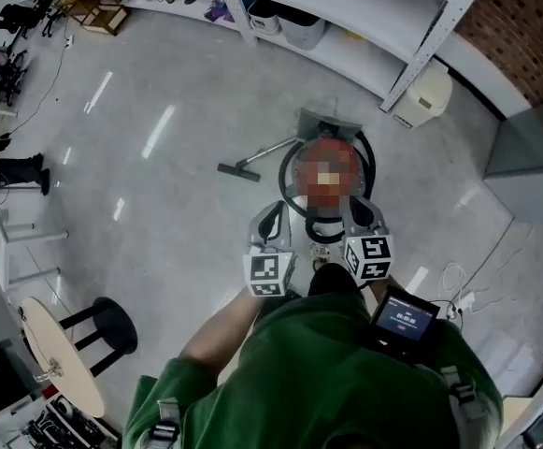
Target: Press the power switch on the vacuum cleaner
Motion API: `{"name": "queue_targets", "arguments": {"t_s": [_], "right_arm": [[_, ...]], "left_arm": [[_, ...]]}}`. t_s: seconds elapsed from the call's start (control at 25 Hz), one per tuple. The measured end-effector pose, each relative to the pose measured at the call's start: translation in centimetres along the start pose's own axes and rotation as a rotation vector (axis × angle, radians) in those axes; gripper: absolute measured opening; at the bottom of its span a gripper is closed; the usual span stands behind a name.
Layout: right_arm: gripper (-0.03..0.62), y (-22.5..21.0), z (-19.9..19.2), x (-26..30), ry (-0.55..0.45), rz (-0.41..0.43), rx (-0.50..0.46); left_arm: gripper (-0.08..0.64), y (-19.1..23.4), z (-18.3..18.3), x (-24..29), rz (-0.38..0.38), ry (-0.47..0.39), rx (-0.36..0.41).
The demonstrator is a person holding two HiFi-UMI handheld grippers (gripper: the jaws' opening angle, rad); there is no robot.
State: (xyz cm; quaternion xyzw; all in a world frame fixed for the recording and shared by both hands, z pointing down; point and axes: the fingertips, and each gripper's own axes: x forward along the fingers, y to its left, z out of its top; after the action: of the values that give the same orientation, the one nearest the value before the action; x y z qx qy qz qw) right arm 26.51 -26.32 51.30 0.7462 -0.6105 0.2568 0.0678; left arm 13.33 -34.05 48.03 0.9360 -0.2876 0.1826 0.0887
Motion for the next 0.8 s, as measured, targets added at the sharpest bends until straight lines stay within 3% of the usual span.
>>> {"name": "queue_targets", "arguments": {"t_s": [0.36,0.8], "right_arm": [[0.006,-1.8,-5.3,3.8,0.155,0.038,-0.019],[0.006,-2.9,-11.3,8.5,0.270,0.123,-0.095]], "left_arm": [[0.008,-0.5,-5.7,3.7,-0.030,0.147,-0.022],[0.008,-0.8,-12.4,8.7,-0.082,0.257,-0.030]]}}
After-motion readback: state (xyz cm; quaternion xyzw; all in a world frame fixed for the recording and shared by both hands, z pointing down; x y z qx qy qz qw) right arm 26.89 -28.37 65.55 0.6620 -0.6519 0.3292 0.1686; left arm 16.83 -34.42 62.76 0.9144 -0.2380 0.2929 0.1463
